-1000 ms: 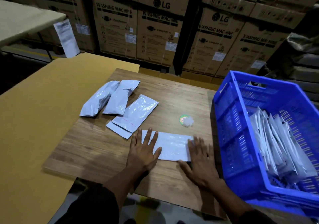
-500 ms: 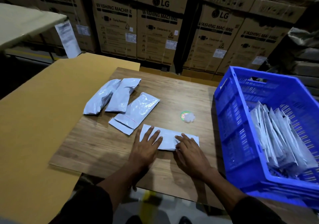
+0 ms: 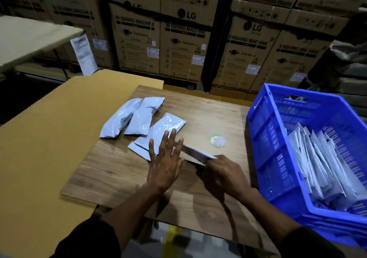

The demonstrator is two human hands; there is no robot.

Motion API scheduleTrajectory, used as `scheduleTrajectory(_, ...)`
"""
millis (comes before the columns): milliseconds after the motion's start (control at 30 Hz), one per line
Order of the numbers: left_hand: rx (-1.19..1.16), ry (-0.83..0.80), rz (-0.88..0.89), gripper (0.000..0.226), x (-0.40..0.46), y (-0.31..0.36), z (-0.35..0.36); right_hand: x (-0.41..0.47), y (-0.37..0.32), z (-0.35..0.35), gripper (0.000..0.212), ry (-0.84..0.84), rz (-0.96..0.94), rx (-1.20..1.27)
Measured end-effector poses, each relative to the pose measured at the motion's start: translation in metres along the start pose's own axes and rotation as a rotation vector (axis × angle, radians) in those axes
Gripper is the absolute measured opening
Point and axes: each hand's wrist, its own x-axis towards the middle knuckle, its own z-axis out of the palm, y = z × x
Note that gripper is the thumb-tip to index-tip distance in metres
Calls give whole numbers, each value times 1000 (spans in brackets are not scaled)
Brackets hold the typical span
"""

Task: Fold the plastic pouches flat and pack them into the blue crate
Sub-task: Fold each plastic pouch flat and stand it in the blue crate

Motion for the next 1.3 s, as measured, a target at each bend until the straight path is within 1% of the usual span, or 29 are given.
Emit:
scheduleTrajectory(33, -21, 16, 21, 69, 1, 1, -4, 3, 2, -4, 15, 37, 78, 95)
scheduleTrajectory(67, -55, 32, 71, 68, 1, 1, -6, 6, 4, -8, 21, 56, 171, 228)
scheduleTrajectory(133, -131, 23, 197, 63, -1, 1, -3, 11, 8, -13, 42, 22, 357, 487)
scheduleTrajectory(167, -156, -11, 245, 61, -2, 2, 2, 14, 10, -16, 45, -29, 419, 559)
scheduleTrajectory(200, -170, -63, 275, 60, -5, 4, 7, 17, 10, -21, 44, -96, 460, 610)
scheduleTrajectory(267, -166, -204, 289, 61, -13, 12, 19, 22, 13, -25, 36, -253, 490, 629)
scheduleTrajectory(300, -158, -284, 279, 62, -19, 16, 24, 23, 18, -23, 29, -324, 486, 564)
scheduleTrajectory(333, -152, -359, 257, 63, -25, 19, 29, 24, 21, -20, 23, -385, 473, 423)
scheduleTrajectory(367, -150, -420, 225, 65, -32, 22, 33, 23, 21, -14, 24, -412, 448, 199)
scheduleTrajectory(400, -149, -461, 192, 66, -37, 24, 36, 18, 21, -3, 28, -373, 427, -32)
scheduleTrajectory(433, -145, -485, 162, 66, -40, 27, 38, 11, 16, 9, 31, -286, 405, -130)
scheduleTrajectory(467, -136, -493, 136, 66, -42, 30, 39, 1, 7, 24, 33, -207, 372, -123)
scheduleTrajectory(500, -125, -485, 111, 65, -44, 34, 39, -10, -5, 37, 37, -165, 339, -81)
scheduleTrajectory(567, -108, -418, 81, 59, -45, 39, 34, -31, -23, 63, 48, -176, 273, -90)
scheduleTrajectory(633, -120, -295, 103, 50, -46, 42, 32, -44, -25, 76, 54, -187, 244, -108)
scheduleTrajectory(700, -200, -169, 161, 45, -43, 43, 35, -46, -20, 77, 57, -167, 242, -43)
scheduleTrajectory(733, -266, -126, 186, 43, -40, 46, 37, -45, -19, 74, 58, -145, 260, 7)
scheduleTrajectory(800, -391, -77, 183, 41, -32, 52, 42, -34, -21, 68, 57, -90, 306, 110)
scheduleTrajectory(833, -427, -77, 168, 41, -28, 54, 45, -30, -23, 68, 56, -70, 326, 136)
scheduleTrajectory(933, -477, -188, 173, 46, -21, 51, 51, -26, -25, 75, 53, -71, 324, 84)
scheduleTrajectory(1067, -401, -304, 191, 51, -23, 38, 59, -28, -26, 82, 57, -123, 337, -45)
scheduleTrajectory(1200, -378, -338, 125, 58, -25, 31, 62, -25, -27, 82, 60, -159, 357, -78)
scheduleTrajectory(1300, -358, -337, 106, 59, -26, 27, 59, -27, -23, 81, 64, -208, 362, -116)
